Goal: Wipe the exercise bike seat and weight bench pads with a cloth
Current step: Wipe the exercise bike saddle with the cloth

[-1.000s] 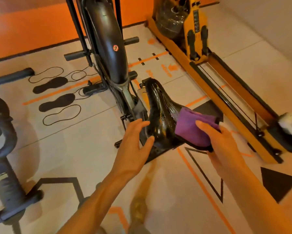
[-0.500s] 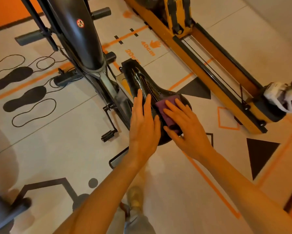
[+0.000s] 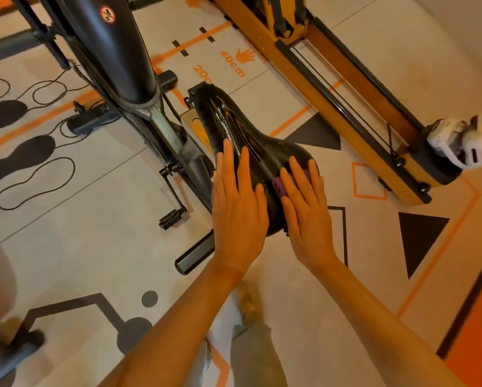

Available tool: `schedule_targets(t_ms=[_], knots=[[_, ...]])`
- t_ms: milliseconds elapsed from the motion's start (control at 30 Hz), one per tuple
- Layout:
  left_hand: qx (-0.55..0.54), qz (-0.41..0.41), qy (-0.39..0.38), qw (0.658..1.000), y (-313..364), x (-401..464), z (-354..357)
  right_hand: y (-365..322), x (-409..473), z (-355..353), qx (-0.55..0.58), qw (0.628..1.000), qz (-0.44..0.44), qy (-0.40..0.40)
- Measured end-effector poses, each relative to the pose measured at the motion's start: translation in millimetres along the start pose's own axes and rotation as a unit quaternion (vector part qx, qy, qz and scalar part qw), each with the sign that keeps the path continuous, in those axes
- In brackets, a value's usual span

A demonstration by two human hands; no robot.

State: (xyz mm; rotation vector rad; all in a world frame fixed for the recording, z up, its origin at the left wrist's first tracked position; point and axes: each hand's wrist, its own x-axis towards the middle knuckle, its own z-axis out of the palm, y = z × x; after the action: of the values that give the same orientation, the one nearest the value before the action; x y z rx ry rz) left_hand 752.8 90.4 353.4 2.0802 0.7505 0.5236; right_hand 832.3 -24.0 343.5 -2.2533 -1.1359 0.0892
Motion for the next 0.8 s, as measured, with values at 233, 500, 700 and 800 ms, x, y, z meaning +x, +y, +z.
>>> schedule_targets(t_ms=[233, 500, 700, 800], knots=[[0.042, -0.002, 0.046, 0.998, 0.0, 0.0, 6.3, -11.7, 83.8, -2.5, -0.085, 0.995, 0.042, -0.010], [0.085, -0.029, 0.059, 0.994, 5.3, 0.9, 10.3, 31.3, 8.3, -2.5, -0.103, 0.989, -0.102, -0.012], [0.108, -0.043, 0.052, 0.992, 9.9, 0.9, 7.6, 4.8, 83.2, -3.8, -0.094, 0.995, -0.030, -0.017], [0.108, -0.056, 0.051, 0.991, 12.3, 1.2, 7.9, 20.1, 23.4, -5.1, -0.115, 0.989, -0.082, -0.034]])
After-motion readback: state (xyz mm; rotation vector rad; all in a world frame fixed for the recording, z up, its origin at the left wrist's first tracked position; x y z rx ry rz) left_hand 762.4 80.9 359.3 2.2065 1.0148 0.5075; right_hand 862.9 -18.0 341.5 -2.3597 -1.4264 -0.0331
